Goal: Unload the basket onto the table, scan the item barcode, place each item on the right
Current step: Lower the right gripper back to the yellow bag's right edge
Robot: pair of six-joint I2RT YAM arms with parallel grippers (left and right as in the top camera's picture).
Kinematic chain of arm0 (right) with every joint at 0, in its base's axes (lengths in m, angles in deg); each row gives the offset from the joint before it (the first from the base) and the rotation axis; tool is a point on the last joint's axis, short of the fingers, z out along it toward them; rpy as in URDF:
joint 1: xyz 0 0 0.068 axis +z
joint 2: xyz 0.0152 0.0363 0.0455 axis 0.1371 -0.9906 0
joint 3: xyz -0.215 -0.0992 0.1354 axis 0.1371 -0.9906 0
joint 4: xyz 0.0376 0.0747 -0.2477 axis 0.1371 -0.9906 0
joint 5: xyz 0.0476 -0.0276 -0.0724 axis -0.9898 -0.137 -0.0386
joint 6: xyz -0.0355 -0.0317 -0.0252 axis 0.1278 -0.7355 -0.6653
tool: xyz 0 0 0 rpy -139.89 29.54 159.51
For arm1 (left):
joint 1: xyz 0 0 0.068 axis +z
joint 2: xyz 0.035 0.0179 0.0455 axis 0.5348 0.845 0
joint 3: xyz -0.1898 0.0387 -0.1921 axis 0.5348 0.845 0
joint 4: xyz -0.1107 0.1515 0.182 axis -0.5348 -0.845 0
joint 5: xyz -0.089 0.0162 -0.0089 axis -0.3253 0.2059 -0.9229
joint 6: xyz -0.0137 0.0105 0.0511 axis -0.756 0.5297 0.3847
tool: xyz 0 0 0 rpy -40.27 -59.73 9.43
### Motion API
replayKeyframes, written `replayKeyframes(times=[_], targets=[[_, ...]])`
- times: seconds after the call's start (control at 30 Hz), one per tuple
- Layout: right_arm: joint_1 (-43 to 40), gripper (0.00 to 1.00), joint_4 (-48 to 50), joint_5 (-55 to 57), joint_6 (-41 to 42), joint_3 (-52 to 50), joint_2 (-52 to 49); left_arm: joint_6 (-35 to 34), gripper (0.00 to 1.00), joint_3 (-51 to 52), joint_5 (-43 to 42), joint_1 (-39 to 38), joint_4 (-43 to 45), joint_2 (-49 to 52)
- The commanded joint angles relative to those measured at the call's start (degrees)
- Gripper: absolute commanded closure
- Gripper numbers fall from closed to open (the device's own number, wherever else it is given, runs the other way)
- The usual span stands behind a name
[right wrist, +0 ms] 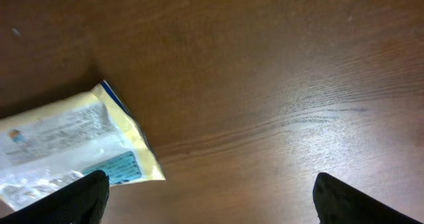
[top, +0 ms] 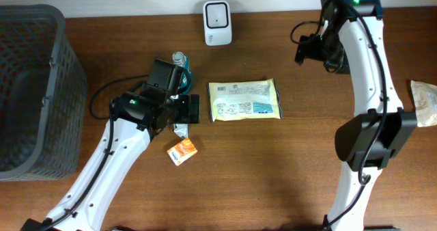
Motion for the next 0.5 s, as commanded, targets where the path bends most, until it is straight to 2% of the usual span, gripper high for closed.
replayKeyframes(times=[0.0,0.23,0.47], targets=[[0.22,0.02,2.27,-3.89,-5.49,-5.07,1.68,-0.57,0.01,0.76,-0.61,0.15,-0.04,0.37],[0.22,0.01,9.75,-13.70,-12.63,-16.79,1.68,-0.57,0.01,0.76,-0.61,0.15,-0.04,0.37],[0.22,0.01,15.74,-16.68,-12.63,-23.61,1.66,-0.57,0.01,0.76,-0.61,0.15,-0.07,0.37]])
